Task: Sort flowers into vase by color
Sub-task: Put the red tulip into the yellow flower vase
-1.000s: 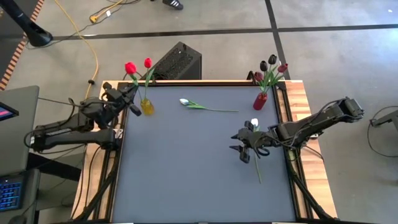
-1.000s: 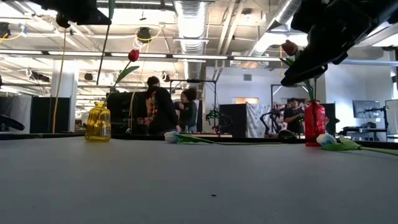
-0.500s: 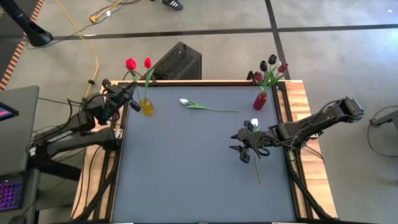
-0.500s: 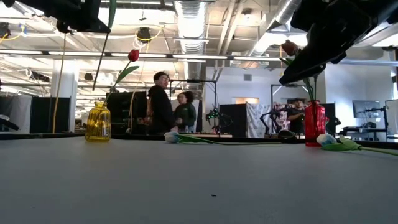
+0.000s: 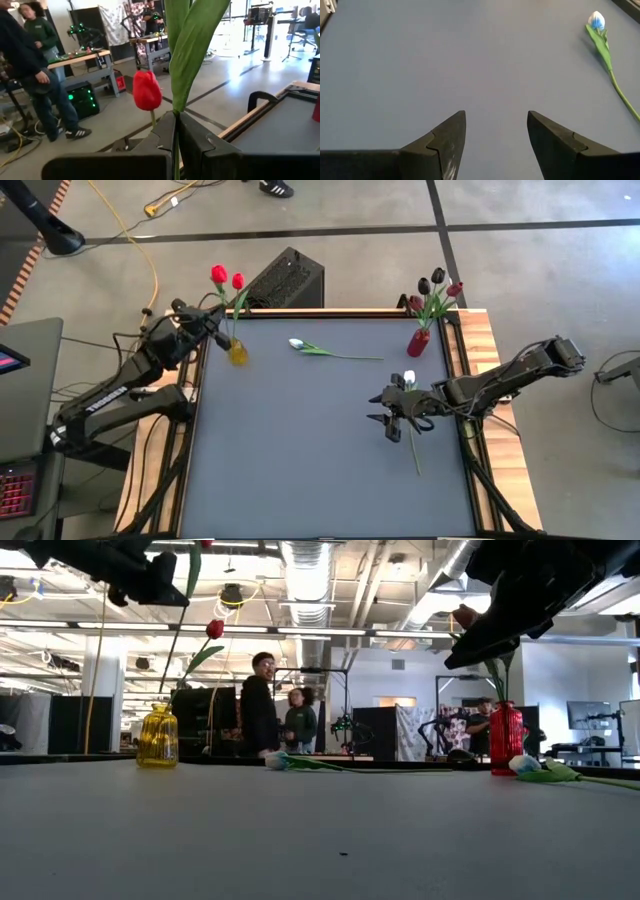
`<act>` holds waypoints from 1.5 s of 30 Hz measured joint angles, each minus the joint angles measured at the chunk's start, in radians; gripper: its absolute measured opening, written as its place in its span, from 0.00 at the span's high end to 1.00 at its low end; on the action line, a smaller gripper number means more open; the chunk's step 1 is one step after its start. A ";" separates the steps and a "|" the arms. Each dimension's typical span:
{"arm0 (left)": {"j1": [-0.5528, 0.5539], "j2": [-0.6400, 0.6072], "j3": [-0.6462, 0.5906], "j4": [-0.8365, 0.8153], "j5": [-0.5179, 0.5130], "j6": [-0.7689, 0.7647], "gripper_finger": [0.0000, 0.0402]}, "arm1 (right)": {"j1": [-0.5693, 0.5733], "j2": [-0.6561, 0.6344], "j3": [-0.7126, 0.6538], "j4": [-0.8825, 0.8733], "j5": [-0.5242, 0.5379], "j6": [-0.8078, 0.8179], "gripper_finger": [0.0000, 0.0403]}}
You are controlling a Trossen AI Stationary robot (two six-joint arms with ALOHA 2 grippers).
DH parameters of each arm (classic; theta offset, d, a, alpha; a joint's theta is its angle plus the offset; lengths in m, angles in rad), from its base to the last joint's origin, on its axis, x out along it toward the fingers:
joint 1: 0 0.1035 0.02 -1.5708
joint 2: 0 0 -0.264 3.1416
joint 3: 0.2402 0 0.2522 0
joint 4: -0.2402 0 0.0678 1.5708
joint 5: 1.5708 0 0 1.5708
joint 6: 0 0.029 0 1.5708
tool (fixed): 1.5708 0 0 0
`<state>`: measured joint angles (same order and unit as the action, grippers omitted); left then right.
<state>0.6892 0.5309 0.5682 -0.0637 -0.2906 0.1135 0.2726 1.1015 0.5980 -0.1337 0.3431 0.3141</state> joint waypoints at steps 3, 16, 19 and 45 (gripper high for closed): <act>0.028 0.005 0.000 0.003 0.036 -0.002 1.00 | 0.001 0.000 0.000 0.001 0.000 -0.001 0.41; 0.123 0.005 -0.109 0.110 0.111 -0.028 1.00 | 0.001 0.000 0.000 0.000 0.000 -0.001 0.41; 0.132 0.006 -0.124 0.108 0.136 -0.047 1.00 | 0.000 0.000 0.000 0.000 -0.001 -0.002 0.41; 0.133 0.005 -0.208 0.068 0.141 -0.110 1.00 | 0.000 0.000 0.000 0.000 -0.002 -0.009 0.41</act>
<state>0.8227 0.5358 0.3607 0.0040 -0.1497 0.0030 0.2729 1.1015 0.5980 -0.1337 0.3416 0.3054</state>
